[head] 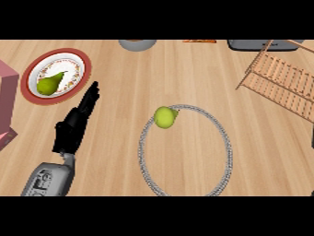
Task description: Pick the tomato from the placemat and place it in the tiered shelf
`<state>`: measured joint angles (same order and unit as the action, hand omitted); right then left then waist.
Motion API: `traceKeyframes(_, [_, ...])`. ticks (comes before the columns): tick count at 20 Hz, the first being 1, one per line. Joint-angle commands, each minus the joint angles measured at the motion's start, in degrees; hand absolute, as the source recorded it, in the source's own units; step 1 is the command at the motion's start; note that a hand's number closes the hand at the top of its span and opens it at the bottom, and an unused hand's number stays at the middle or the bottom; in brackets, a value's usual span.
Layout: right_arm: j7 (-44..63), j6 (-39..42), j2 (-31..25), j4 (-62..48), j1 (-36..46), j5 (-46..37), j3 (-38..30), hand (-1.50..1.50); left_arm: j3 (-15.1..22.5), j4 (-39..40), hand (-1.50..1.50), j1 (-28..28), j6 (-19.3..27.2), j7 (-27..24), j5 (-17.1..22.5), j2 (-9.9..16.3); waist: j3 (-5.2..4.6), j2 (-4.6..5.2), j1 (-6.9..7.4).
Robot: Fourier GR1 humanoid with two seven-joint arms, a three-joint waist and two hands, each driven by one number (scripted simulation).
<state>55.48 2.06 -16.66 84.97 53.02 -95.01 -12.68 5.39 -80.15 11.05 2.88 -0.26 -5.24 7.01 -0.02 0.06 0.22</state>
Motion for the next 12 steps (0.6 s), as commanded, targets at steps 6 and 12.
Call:
traceKeyframes(6, [-4.4, -13.2, -5.4, -10.6, -2.3, 2.7, -3.6, 1.5, -1.6, -5.0, 0.0, -1.4, -1.9, 4.1, 1.0, 1.5, 0.03, -0.04, 0.15])
traceKeyframes(12, [-10.9, -27.1, -5.2, -7.3, -5.0, 15.6, -9.0, 1.5, -1.9, -0.4, 0.0, 1.2, -1.5, 1.8, 0.3, 0.5, 0.04, -0.02, -0.26])
